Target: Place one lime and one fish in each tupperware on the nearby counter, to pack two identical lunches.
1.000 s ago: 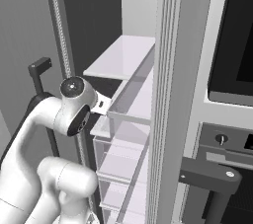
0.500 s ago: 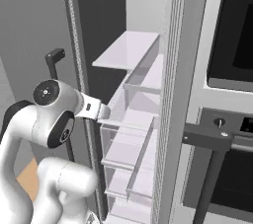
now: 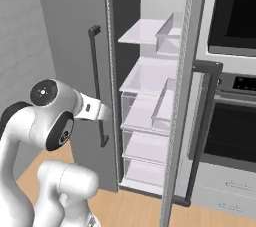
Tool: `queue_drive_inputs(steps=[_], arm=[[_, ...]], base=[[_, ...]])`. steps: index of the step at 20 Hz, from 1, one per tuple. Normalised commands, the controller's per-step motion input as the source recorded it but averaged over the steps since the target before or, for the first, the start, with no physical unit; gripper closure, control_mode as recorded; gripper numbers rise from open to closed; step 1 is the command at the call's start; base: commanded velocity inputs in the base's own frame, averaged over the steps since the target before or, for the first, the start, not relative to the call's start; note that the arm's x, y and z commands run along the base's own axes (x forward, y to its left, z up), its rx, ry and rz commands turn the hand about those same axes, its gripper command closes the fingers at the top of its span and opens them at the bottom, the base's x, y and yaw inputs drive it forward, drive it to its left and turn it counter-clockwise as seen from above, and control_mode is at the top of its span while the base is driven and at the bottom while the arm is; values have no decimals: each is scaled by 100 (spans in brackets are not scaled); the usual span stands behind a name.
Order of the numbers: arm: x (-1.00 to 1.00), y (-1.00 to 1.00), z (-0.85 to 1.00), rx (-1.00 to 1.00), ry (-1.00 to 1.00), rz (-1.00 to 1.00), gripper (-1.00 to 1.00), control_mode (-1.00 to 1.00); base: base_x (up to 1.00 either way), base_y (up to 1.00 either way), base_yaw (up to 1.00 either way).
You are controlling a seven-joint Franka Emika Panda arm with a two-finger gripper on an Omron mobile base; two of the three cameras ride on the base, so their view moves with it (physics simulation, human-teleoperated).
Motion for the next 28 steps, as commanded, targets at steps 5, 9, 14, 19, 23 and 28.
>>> queue_drive_inputs(steps=[5,9,14,19,23,28], arm=[[0,0,0,0,0,0,100,100],[0,0,0,0,0,0,100,100],[0,0,0,0,0,0,100,100],[0,0,0,0,0,0,100,100],[0,0,0,0,0,0,100,100],[0,0,0,0,0,0,100,100]], base=[[-94,-53,-34],[-49,-77,-53],[17,-67,-55],[80,-58,-44],[100,-16,-24],[100,-38,-4]])
